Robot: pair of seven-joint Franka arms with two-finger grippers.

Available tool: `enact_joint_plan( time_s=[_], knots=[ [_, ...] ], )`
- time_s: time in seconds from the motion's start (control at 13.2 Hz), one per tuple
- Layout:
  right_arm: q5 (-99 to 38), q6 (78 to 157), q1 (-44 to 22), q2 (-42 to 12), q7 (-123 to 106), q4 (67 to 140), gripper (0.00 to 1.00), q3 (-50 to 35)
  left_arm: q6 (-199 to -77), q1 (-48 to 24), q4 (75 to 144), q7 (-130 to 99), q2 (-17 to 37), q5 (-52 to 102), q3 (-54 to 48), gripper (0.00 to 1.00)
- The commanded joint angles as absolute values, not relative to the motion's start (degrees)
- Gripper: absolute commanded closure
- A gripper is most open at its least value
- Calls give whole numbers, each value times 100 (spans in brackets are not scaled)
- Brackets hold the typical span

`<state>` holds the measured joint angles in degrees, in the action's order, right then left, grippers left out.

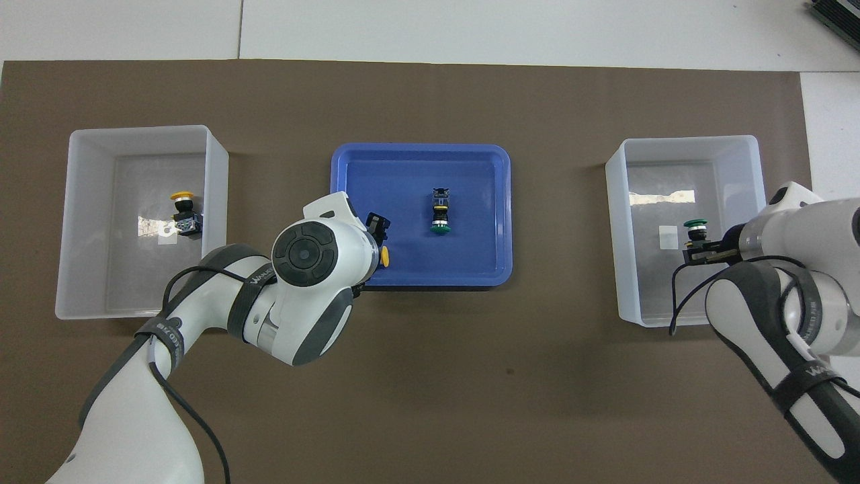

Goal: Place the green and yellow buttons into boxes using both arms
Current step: 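Grasp the second yellow button while the right gripper releases the green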

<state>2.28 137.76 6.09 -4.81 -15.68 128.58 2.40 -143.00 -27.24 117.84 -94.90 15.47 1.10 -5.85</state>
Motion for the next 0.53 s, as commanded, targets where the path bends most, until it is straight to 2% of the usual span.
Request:
enact_joint_plan(
  time_s=[0.0, 0.08, 0.15, 0.3, 0.38, 0.46],
  knots=[
    [211, 14176, 869, -475, -1714, 13148, 97, 167, -14484, -2716, 11751, -9598, 1643, 9, -536, 17],
    [211, 14185, 870, -475, -1714, 13166, 92, 167, -14545, -2716, 11751, -9598, 1670, 9, -536, 17],
    [211, 14186, 861, -475, -1662, 13183, 76, 167, -14616, -2716, 11768, -9606, 1731, 9, -536, 17],
    [211, 14168, 853, -475, -1670, 13184, 20, 167, -14721, -2716, 11856, -9606, 1793, 9, -536, 17],
    [211, 14142, 853, -475, -1653, 13175, 6, 167, -14765, -2716, 11891, -9615, 1802, 9, -536, 17],
    [211, 14107, 853, -475, -1652, 13157, 0, 167, -14844, -2716, 11935, -9624, 1810, 9, -536, 17]
  ],
)
